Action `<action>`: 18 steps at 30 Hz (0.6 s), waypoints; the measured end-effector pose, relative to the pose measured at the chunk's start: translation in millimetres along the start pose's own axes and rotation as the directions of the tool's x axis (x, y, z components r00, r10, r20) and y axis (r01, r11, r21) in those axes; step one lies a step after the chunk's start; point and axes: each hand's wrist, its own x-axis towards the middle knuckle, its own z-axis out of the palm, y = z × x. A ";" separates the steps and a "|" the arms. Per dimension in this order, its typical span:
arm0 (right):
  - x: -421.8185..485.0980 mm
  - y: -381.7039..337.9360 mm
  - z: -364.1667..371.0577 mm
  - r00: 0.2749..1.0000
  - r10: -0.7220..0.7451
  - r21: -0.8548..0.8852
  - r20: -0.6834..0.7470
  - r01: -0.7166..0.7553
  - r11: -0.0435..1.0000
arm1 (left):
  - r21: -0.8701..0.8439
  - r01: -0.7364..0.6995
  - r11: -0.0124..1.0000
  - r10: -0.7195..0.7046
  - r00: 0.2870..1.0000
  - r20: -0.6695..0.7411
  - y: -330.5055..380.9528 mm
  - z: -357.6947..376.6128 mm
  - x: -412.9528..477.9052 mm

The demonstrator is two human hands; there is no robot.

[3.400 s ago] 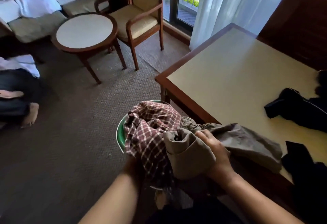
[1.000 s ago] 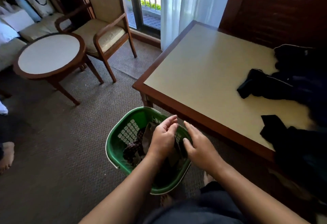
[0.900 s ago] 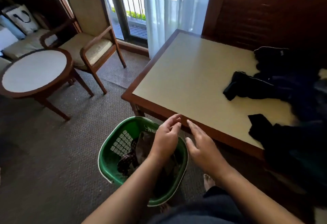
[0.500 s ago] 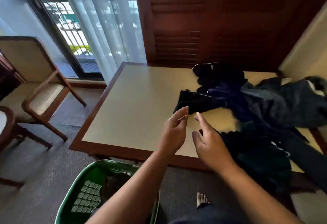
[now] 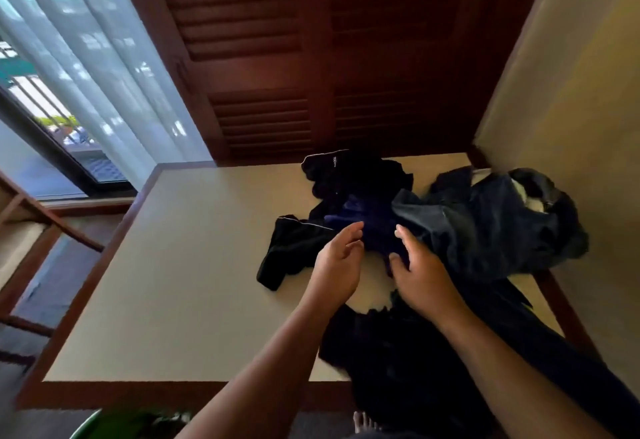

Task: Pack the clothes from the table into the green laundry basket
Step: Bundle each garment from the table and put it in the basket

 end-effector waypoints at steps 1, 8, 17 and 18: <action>8.0 13.1 -0.9 0.999 0.040 -0.016 0.025 -0.039 0.999 | 0.023 0.009 1.000 -0.009 1.000 0.012 -0.2 6.4 5.1; 38.6 75.7 8.9 0.953 0.207 -0.181 0.220 -0.169 0.969 | 0.119 0.083 0.989 -0.093 0.992 0.081 -6.9 26.5 26.6; 58.5 89.8 25.6 0.925 0.341 -0.278 0.169 -0.287 0.917 | 0.165 0.138 0.977 -0.154 0.984 0.087 -15.2 29.2 36.4; 61.4 89.5 24.7 0.928 0.345 -0.235 0.141 -0.307 0.922 | 0.157 0.139 0.978 -0.152 0.985 0.077 -17.9 26.7 37.4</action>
